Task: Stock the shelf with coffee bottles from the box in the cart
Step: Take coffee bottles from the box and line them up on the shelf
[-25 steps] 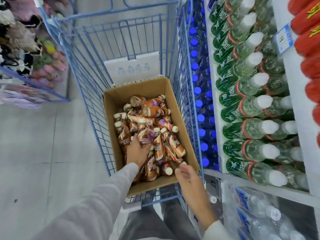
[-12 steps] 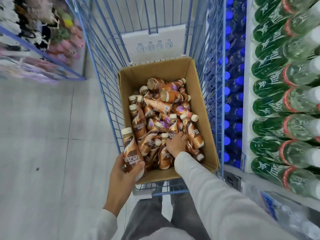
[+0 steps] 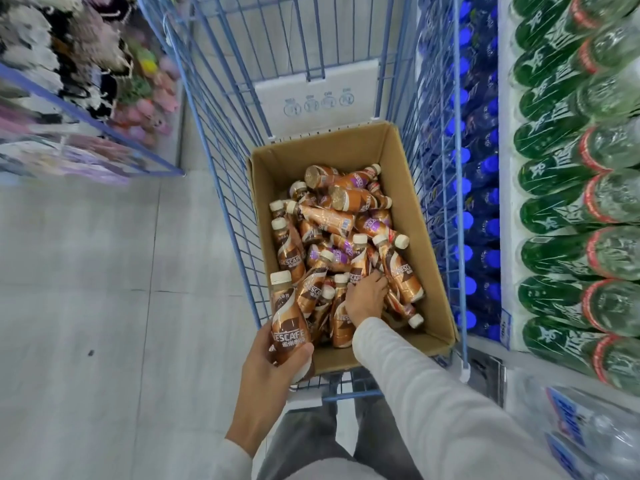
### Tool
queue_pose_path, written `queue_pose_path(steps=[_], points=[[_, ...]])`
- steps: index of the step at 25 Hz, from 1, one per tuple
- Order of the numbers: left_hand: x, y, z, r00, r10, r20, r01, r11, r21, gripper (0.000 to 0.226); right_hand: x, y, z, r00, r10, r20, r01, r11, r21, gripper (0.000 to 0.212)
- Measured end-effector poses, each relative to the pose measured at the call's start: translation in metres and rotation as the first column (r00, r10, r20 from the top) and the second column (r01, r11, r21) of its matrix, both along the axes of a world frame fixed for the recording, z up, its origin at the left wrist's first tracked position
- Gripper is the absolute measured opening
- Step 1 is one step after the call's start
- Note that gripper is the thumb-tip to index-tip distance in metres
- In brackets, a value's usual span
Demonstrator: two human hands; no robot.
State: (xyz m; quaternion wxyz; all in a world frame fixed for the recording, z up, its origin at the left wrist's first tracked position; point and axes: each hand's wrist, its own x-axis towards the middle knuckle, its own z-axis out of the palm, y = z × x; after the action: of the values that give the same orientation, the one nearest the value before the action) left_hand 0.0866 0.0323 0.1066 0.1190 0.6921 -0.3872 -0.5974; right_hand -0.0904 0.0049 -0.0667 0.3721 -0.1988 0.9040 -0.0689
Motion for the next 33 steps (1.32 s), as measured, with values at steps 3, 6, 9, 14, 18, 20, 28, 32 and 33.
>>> queue_pose_path(steps=[3, 6, 9, 14, 18, 20, 28, 32, 33], points=[[-0.005, -0.011, 0.010, 0.997, -0.071, -0.043, 0.069, 0.997, -0.042, 0.064, -0.012, 0.007, 0.032, 0.995, -0.073, 0.071, 0.076, 0.996, -0.045, 0.072], [-0.019, -0.024, 0.028, 0.980, -0.168, -0.106, 0.159, 0.983, -0.093, 0.060, -0.027, 0.034, 0.086, 0.949, -0.243, 0.200, 0.287, 0.929, -0.233, 0.073], [-0.042, -0.032, 0.051, 0.945, -0.281, -0.169, 0.259, 0.956, -0.140, 0.060, -0.036, 0.073, 0.150, 0.868, -0.337, 0.366, 0.465, 0.811, -0.356, 0.064], [-0.089, -0.018, 0.098, 0.821, -0.503, -0.269, 0.452, 0.861, -0.232, 0.047, -0.048, 0.146, 0.244, 0.820, -0.428, 0.380, 0.572, 0.637, -0.517, 0.036], [-0.128, 0.027, 0.145, 0.684, -0.654, -0.323, 0.570, 0.755, -0.324, 0.044, -0.049, 0.209, 0.310, 0.739, -0.533, 0.412, 0.658, 0.441, -0.610, 0.045], [-0.147, 0.063, 0.171, 0.600, -0.725, -0.339, 0.616, 0.689, -0.382, 0.038, -0.049, 0.248, 0.339, 0.688, -0.574, 0.443, 0.684, 0.309, -0.661, 0.043], [-0.195, 0.219, 0.268, 0.250, -0.889, -0.384, 0.649, 0.448, -0.615, 0.045, -0.039, 0.414, 0.447, 0.592, -0.707, 0.387, 0.560, 0.015, -0.829, 0.049], [-0.207, 0.290, 0.307, 0.079, -0.911, -0.405, 0.637, 0.359, -0.682, 0.053, -0.026, 0.489, 0.482, 0.536, -0.782, 0.317, 0.465, -0.040, -0.885, 0.057], [-0.212, 0.307, 0.318, 0.042, -0.911, -0.410, 0.631, 0.342, -0.696, 0.053, -0.024, 0.505, 0.491, 0.520, -0.799, 0.303, 0.443, -0.051, -0.895, 0.058]])
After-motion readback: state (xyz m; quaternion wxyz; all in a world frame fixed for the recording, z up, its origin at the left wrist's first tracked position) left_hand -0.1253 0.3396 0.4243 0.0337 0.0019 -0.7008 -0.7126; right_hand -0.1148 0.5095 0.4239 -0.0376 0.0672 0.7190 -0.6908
